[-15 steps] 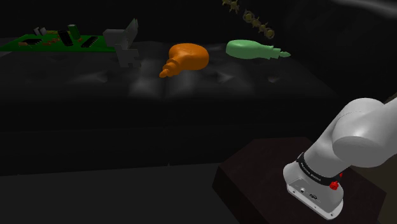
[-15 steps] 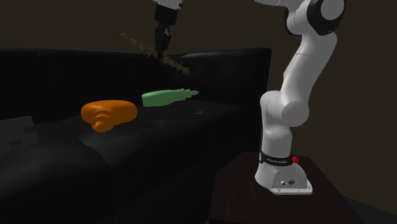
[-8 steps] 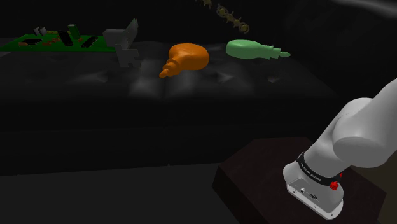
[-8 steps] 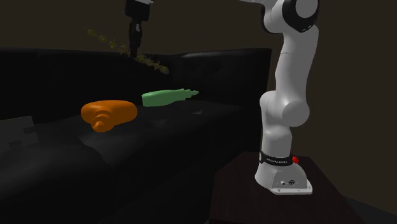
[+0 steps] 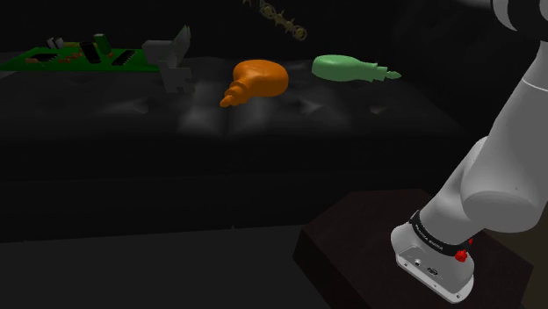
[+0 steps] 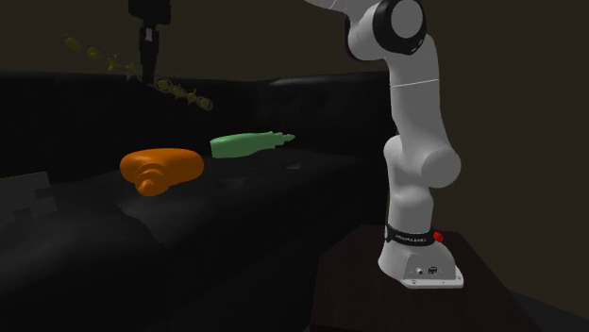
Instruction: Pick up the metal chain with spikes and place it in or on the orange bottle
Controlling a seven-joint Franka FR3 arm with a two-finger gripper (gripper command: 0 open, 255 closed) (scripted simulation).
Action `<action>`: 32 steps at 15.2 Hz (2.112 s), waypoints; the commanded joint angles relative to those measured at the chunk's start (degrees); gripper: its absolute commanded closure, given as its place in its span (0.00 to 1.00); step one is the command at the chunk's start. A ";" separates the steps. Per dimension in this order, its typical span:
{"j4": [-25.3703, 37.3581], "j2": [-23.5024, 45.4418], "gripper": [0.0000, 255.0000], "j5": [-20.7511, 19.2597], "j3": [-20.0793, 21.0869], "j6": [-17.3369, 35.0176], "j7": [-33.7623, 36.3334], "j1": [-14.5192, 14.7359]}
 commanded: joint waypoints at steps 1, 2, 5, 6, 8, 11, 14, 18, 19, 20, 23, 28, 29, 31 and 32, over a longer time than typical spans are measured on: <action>0.21 1.05 1.00 -0.24 0.06 0.78 0.51 0.17; -1.15 0.64 1.00 -0.19 0.03 1.71 0.71 0.08; -4.95 -0.42 1.00 -0.08 -0.04 4.41 1.30 -0.16; -6.14 -0.73 1.00 -0.06 -0.06 5.28 1.49 -0.23; -8.43 -1.28 1.00 -0.05 -0.11 6.99 1.88 -0.35; -11.63 -1.94 1.00 -0.08 -0.18 9.47 2.46 -0.51; -14.55 -2.45 1.00 -0.17 -0.25 11.83 3.04 -0.64; -14.55 -2.45 1.00 -0.17 -0.25 11.83 3.04 -0.63; -14.55 -2.45 1.00 -0.17 -0.25 11.83 3.04 -0.63; -14.55 -2.45 1.00 -0.17 -0.25 11.83 3.04 -0.63; -14.54 -2.44 0.00 -0.17 -0.25 11.83 3.04 -0.63; -14.54 -2.45 0.00 -0.17 -0.25 11.82 3.03 -0.64; -13.05 -2.69 0.00 -0.10 -0.06 10.05 2.93 -0.38; -9.70 -2.91 0.00 -0.05 0.32 6.37 2.72 0.16; -8.23 -2.90 0.00 -0.06 0.48 4.87 2.65 0.39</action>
